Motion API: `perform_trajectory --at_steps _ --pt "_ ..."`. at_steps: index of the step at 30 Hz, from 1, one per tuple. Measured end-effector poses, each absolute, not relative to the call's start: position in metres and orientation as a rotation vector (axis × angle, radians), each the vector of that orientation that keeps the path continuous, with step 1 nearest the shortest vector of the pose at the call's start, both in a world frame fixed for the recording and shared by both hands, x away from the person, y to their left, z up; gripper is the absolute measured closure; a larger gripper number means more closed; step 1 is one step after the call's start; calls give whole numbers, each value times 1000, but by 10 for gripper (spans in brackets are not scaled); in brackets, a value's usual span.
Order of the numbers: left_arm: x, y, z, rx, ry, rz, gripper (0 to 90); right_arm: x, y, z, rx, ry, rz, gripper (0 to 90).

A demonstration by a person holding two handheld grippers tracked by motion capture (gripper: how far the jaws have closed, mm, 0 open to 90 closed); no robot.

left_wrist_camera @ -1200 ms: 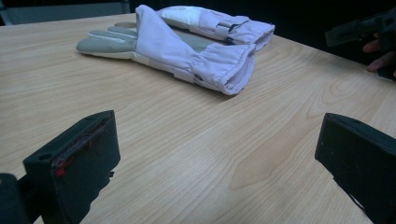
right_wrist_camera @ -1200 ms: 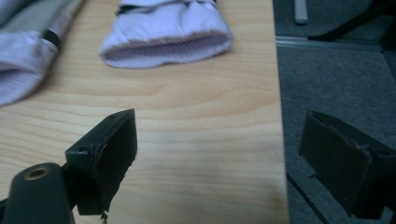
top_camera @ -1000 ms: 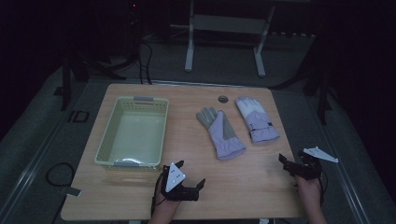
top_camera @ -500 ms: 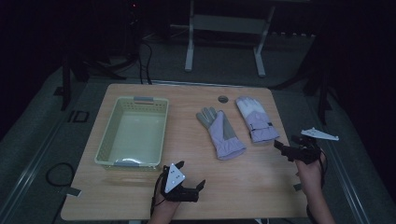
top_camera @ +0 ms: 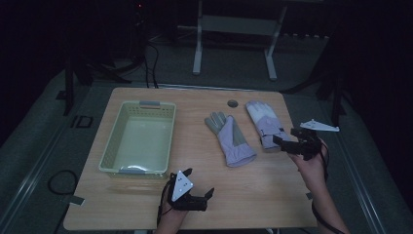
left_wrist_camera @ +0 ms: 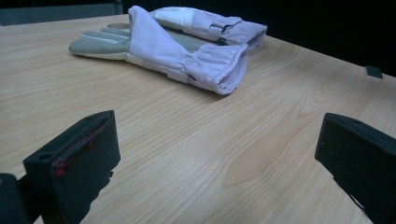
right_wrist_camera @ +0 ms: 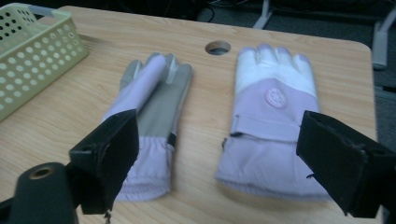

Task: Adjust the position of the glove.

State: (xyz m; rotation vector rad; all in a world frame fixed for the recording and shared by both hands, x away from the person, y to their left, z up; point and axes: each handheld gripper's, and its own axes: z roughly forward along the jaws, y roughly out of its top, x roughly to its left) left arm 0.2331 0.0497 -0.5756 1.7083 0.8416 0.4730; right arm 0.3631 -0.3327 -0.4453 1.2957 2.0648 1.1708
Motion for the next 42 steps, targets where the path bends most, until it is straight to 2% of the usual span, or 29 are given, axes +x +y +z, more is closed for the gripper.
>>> perform_trajectory --at_steps 17,30,38,42 --pt "231 49 -576 1712 829 479 2 400 -269 -450 1180 2228 1184 233" --pt "230 49 -576 1715 824 480 2 439 -218 -483 1175 2368 1075 309" --pt "230 50 -576 1712 825 472 2 454 -203 -503 1193 2421 988 345" --pt "230 50 -576 1712 828 468 2 460 -205 -515 1221 2420 978 408"
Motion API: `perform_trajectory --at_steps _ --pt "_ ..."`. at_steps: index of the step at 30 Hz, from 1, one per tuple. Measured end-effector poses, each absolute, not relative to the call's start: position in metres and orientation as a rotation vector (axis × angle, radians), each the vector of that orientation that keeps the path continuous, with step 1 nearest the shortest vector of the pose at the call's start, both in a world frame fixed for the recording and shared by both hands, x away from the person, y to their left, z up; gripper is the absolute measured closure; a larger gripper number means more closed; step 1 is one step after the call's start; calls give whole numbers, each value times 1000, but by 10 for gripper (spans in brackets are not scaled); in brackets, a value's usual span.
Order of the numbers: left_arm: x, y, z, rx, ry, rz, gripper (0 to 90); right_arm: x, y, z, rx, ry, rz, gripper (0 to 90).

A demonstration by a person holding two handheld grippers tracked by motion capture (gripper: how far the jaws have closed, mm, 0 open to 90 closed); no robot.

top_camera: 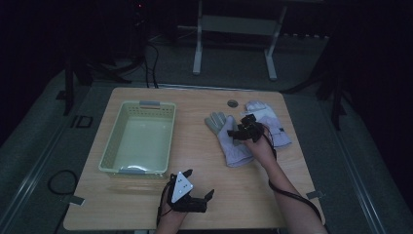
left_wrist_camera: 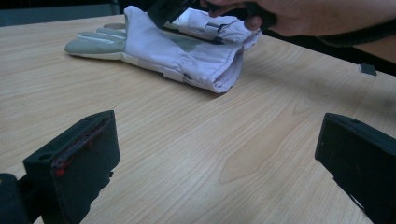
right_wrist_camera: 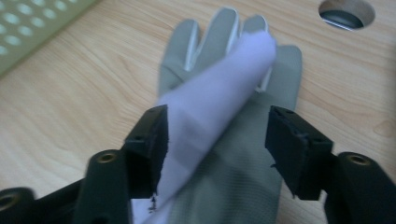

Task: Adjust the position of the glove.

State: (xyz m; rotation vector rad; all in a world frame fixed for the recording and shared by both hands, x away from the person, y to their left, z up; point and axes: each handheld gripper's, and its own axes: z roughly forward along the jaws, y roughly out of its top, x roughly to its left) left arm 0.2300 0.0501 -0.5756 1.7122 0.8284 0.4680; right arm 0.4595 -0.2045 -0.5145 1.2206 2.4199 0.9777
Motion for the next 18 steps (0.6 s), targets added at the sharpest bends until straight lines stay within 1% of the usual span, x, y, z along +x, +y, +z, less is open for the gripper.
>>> perform_trajectory --at_steps 6,9,12,14,18 --pt "230 50 -576 1712 831 465 2 467 -206 -534 1258 2472 904 437" --pt "231 50 -576 1712 833 464 2 468 -206 -538 1257 2489 885 441" --pt "231 51 -576 1713 833 461 2 469 -208 -539 1240 2510 898 469" --pt "231 50 -576 1714 834 459 2 470 -209 -540 1243 2521 908 512" --pt "231 50 -576 1714 837 456 2 469 -208 -538 1258 2545 913 677"
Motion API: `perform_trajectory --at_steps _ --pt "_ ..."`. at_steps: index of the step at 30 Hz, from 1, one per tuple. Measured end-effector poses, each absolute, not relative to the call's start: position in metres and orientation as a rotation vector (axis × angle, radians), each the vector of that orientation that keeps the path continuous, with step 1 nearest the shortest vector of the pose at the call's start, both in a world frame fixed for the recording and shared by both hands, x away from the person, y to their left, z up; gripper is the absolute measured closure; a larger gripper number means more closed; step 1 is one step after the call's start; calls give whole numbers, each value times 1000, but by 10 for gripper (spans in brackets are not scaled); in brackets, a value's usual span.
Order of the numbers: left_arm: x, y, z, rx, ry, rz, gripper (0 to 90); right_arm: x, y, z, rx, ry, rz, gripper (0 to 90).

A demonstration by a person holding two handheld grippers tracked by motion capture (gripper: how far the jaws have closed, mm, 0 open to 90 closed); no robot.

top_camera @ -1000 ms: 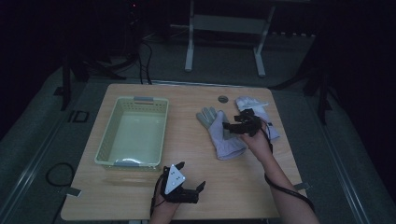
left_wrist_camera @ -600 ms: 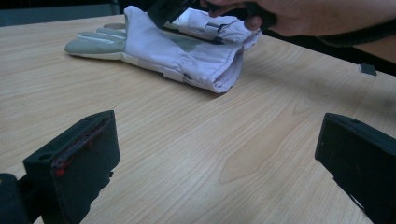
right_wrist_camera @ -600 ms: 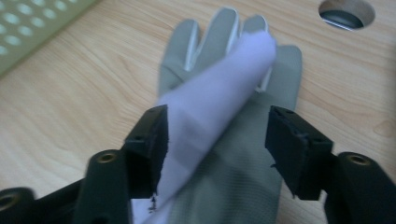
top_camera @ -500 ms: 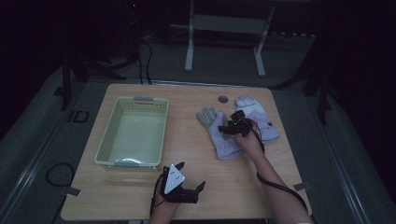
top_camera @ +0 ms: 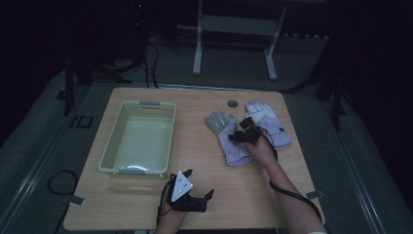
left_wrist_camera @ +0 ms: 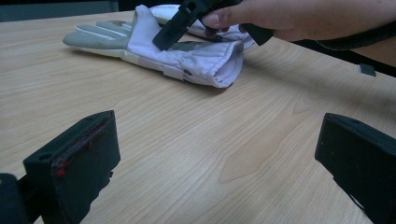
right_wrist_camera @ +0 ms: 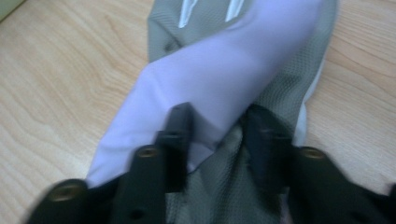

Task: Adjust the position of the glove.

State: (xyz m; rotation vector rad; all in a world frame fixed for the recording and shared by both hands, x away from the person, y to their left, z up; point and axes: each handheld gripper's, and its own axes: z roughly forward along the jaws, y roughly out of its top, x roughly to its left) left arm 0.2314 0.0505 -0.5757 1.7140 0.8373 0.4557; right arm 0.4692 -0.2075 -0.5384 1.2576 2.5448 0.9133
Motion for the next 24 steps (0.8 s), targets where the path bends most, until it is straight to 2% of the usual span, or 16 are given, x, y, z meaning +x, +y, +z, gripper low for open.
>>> perform_trajectory --at_steps 3,6,18,24 --pt "232 51 -576 1715 839 454 2 467 -205 -538 1278 2525 906 777" --pt "232 51 -576 1714 841 454 2 465 -204 -533 1328 2506 923 834" --pt "231 49 -576 1710 841 468 2 434 -188 -480 1360 2384 1020 851" --pt "231 49 -576 1712 838 471 2 412 -179 -466 1384 2332 1057 851"
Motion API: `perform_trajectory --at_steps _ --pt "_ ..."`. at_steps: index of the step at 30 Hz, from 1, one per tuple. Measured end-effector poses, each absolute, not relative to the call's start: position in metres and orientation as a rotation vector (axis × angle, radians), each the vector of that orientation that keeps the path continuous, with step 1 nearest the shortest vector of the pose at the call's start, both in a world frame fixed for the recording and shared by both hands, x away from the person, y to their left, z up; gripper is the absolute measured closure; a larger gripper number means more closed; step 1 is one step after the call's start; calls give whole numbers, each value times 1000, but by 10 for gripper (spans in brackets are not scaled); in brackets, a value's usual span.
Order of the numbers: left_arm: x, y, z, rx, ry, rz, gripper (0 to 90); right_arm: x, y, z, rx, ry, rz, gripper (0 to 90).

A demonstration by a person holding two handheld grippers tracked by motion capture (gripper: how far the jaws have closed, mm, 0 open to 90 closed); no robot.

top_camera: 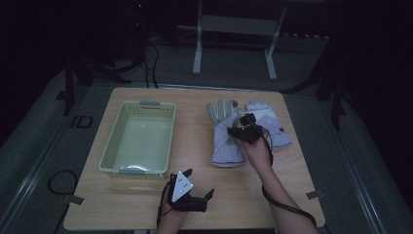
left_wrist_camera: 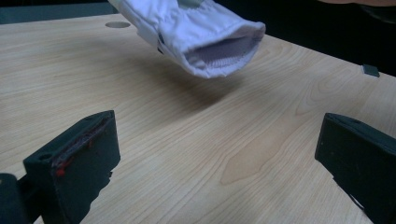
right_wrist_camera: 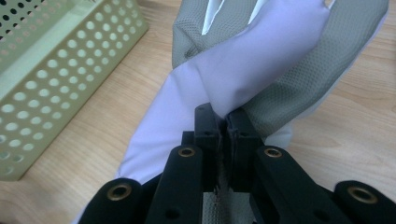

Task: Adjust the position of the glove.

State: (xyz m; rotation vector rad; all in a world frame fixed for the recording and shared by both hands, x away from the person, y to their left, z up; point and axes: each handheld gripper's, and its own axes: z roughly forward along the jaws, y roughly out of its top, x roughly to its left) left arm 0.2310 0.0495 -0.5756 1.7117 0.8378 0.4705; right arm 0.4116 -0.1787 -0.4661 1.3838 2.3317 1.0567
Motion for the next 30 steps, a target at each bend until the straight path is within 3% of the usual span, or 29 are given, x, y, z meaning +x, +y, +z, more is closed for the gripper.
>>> perform_trajectory --at_steps 7,14,24,28,30 --pt "231 50 -576 1713 833 469 2 398 -163 -477 1397 2319 1076 850" --pt "231 50 -576 1711 835 466 2 411 -154 -505 1472 2354 1009 849" --pt "231 50 -576 1709 838 464 2 428 -154 -520 1523 2348 927 843" --pt "232 50 -576 1710 839 460 2 432 -154 -529 1540 2348 930 813" --pt "231 50 -576 1710 837 463 2 434 -156 -528 1558 2346 956 745"
